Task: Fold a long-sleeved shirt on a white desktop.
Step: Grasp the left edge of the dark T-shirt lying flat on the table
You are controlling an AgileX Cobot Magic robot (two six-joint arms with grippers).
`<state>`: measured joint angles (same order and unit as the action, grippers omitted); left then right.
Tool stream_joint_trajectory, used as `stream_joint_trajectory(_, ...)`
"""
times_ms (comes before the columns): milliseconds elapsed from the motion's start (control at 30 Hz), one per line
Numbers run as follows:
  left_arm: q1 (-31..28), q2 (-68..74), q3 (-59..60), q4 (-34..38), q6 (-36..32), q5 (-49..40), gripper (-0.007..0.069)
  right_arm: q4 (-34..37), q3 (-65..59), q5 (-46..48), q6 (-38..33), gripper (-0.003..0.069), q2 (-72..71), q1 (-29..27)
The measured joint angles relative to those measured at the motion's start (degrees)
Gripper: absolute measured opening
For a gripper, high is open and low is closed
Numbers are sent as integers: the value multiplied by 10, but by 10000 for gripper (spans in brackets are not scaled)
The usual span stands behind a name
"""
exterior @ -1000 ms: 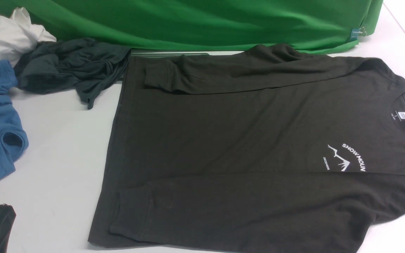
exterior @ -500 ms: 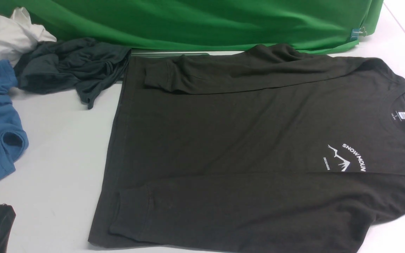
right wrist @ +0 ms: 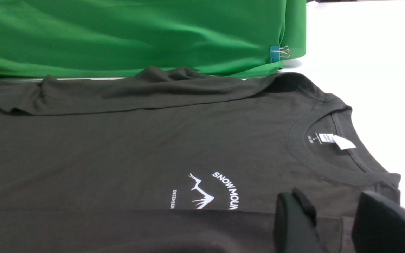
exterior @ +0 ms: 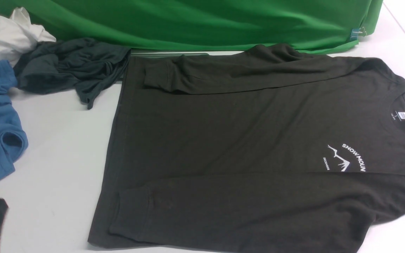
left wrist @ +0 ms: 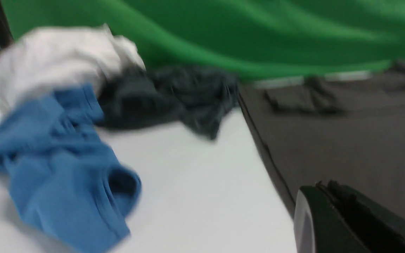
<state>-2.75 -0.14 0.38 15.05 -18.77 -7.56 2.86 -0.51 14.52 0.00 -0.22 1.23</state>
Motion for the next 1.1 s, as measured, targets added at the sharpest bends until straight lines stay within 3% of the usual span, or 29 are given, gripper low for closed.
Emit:
stream_joint_trajectory(167, 0, 0, 0, 56, 61, 82, 20, 0, 0, 0, 0, 240, 0, 0)
stream_joint_trajectory(300, 0, 0, 0, 114, 180, 150, 20, 0, 0, 0, 0, 240, 0, 0)
stream_joint_trajectory(600, 0, 0, 0, 120, 223, 144, 20, 0, 0, 0, 0, 240, 0, 0)
stream_joint_trajectory(767, 0, 13, -40, 121, 246, 63, 20, 0, 0, 0, 0, 240, 0, 0)
stream_joint_trajectory(833, 0, 45, -100, 123, 228, -34, 20, 0, 0, 0, 0, 240, 0, 0)
stream_joint_trajectory(867, 0, 45, -105, 122, 225, -34, 20, 0, 0, 0, 0, 240, 0, 0)
stream_joint_trajectory(933, 0, 100, -173, 134, 146, -160, 20, 0, 0, 0, 0, 240, 0, 0)
stream_joint_trajectory(967, 0, 100, -178, 134, 146, -160, 20, 0, 0, 0, 0, 240, 0, 0)
stream_joint_trajectory(1100, 0, 205, -259, 171, 21, -331, 20, 0, 0, 0, 0, 240, 0, 0)
